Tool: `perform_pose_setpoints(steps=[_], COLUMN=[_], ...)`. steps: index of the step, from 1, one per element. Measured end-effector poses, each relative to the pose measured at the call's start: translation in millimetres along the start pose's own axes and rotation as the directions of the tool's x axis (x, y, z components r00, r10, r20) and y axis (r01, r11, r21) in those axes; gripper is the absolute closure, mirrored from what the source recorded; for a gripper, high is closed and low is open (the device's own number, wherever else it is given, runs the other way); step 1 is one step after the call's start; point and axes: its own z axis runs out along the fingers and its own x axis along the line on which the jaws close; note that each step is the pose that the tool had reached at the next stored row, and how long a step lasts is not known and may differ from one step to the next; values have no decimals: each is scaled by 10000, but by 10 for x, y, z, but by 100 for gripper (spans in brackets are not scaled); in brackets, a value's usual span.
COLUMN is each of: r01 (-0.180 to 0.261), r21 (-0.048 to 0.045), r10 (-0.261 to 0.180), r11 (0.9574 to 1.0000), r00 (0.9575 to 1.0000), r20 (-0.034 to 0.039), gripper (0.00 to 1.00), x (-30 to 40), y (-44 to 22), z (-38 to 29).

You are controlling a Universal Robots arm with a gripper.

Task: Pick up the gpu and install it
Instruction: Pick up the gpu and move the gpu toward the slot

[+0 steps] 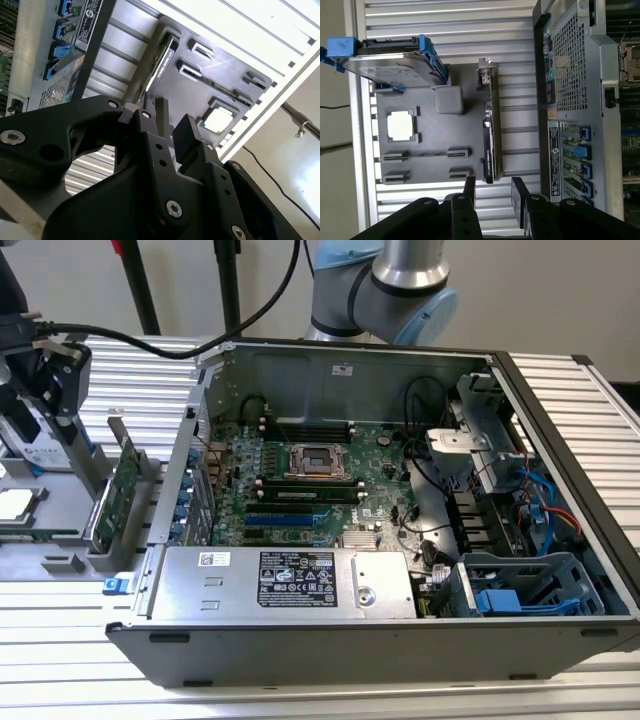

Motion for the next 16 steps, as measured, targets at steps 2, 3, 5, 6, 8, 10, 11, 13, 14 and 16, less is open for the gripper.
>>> perform_pose_setpoints(steps=[2,3,5,6,8,10,11,13,14,16], r01=[-1,-2,0,15,64,113,141,203,241,320], r21=[-1,-1,0,0,-1,-2,-1,-3,-3,-4], r10=[1,2,0,-15,-64,-113,-141,-203,-241,-320], r11=[10000,10000,10000,10000,10000,9999,9999,9998,9997,9995], r00=[10000,10000,10000,10000,10000,9999,9999,9998,9997,9995], r20=[1,1,0,-1,-3,-5,-7,-9,-11,-16], gripper=[0,0,0,0,0,0,0,0,0,0], x=[1,1,2,0,-2,-4,-5,-7,-7,-9], y=[-1,-2,-4,-5,-7,-8,-9,-10,-10,-10], z=[13,19,31,37,51,64,70,82,89,102])
